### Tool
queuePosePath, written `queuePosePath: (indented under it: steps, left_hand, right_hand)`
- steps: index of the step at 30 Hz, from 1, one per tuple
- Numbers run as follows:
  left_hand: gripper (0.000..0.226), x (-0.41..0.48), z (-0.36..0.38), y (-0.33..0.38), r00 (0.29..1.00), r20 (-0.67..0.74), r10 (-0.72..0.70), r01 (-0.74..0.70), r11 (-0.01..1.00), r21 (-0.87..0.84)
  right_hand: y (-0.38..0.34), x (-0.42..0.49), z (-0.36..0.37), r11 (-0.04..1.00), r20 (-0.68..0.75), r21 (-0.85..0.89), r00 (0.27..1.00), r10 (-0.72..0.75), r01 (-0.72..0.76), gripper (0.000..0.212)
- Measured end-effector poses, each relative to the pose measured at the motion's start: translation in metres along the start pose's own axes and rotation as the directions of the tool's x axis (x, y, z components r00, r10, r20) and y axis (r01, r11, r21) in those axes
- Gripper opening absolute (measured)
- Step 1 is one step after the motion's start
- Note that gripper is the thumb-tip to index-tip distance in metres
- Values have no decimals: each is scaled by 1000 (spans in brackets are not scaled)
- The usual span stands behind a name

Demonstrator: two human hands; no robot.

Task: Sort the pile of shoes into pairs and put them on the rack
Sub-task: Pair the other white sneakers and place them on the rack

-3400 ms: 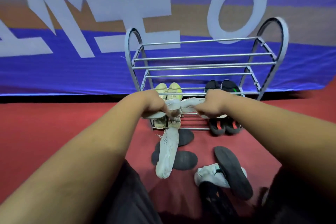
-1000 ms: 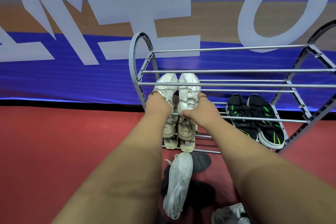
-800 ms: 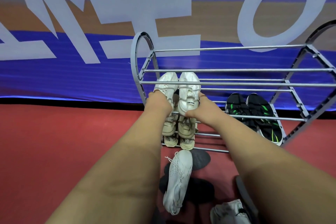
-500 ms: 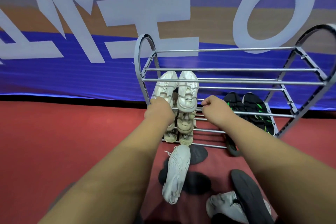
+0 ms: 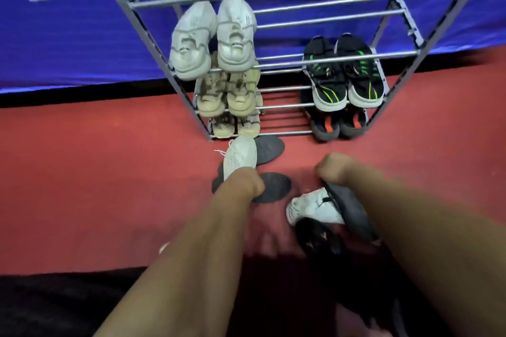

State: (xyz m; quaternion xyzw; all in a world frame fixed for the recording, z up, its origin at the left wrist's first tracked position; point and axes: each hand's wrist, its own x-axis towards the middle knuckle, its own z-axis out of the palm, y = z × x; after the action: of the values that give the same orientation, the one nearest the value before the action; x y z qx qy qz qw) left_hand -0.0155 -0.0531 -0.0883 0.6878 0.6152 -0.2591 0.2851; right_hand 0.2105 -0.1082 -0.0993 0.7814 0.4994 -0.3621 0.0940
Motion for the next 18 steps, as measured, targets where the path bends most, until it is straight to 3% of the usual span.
queuePosePath:
  steps: [3,5,8,12,15,18]
  left_hand:
    - [48,6,53,6,985,168,45,-21,990,-139]
    - [59,10,90,12,970,225,95,-41,972,-232]
    - [69,26,141,12,975,145,167,-108,931,-349]
    - [41,25,146,26,976,-35,214,-212,910,-356]
    - [22,30,143,33,978,-102,182,-207,898,-387]
    - [8,34,138,38,978,-124,170,-206,894,-398]
  right_hand:
    - [37,-6,56,995,72,44,994,82,-86,54]
    - [45,-24,73,986,223,55,964,143,-159,39]
    - [55,-26,88,987,320,35,937,138,-157,29]
    - [61,-14,82,990,271,39,955,119,-134,15]
    - [65,-7,78,990,245,30,961,130,-141,5]
    - [67,0,84,983,307,33,938,164,-182,20]
